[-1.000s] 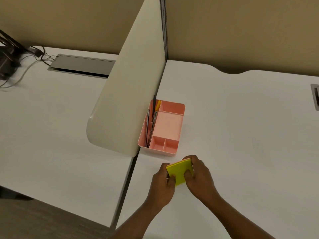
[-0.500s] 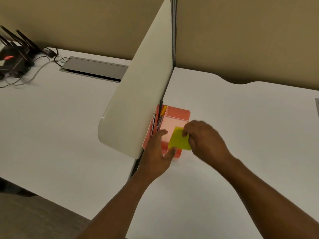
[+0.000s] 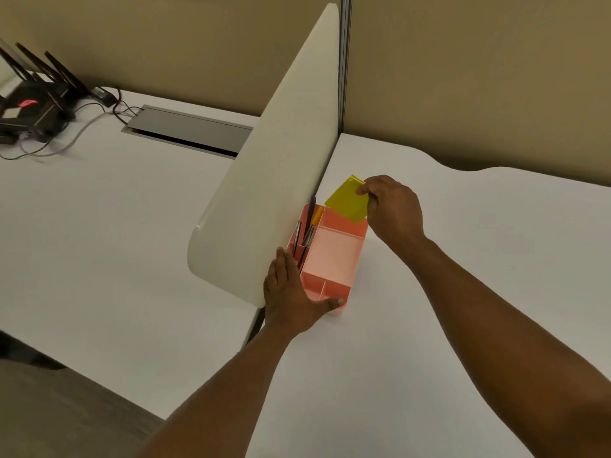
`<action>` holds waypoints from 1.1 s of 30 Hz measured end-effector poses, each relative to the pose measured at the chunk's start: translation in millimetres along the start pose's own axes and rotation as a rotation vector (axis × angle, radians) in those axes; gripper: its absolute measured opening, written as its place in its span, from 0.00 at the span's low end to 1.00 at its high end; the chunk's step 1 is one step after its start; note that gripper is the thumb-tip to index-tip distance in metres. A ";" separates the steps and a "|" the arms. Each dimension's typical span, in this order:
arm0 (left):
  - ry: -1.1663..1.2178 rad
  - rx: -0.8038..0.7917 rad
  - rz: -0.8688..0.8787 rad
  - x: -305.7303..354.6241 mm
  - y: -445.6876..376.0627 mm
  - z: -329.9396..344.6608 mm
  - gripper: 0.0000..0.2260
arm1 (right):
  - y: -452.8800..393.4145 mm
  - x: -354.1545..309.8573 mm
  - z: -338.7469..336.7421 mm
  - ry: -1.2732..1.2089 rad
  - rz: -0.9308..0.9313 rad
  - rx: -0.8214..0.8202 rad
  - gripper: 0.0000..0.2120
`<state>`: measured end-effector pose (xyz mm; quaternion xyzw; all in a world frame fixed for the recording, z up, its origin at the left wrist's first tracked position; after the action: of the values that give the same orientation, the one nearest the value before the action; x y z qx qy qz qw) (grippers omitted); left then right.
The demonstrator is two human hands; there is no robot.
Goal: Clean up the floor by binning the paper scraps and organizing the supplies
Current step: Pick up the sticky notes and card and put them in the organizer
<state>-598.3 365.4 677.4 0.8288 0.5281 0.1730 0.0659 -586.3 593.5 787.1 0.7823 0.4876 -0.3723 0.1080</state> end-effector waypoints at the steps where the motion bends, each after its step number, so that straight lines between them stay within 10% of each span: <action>1: -0.002 -0.002 -0.001 0.0 -0.5 0.1 0.66 | -1.6 2.0 3.0 0.009 0.006 -0.026 0.12; 16: -0.038 -0.024 -0.023 0.8 -3.3 2.7 0.65 | 2.7 18.5 56.5 0.344 0.049 -0.454 0.14; 24: -0.040 -0.014 -0.010 0.6 -4.4 5.1 0.65 | 23.8 28.0 71.2 0.458 -0.186 -0.434 0.19; 33: -0.041 -0.015 -0.007 1.7 -4.5 5.5 0.64 | 43.6 33.1 61.8 0.415 -0.048 -0.345 0.20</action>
<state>-599.5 369.3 671.3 0.8298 0.5281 0.1596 0.0834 -570.8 561.4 712.6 0.8001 0.5740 -0.1178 0.1286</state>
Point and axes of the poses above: each hand's wrist, its own y-axis away from the middle knuckle, its own z-axis out of the palm, x = y × z, the point moved 4 cm from there along -y, towards the middle knuckle, and after that the axes turned 13 degrees about -y, right-handed, at the moved point
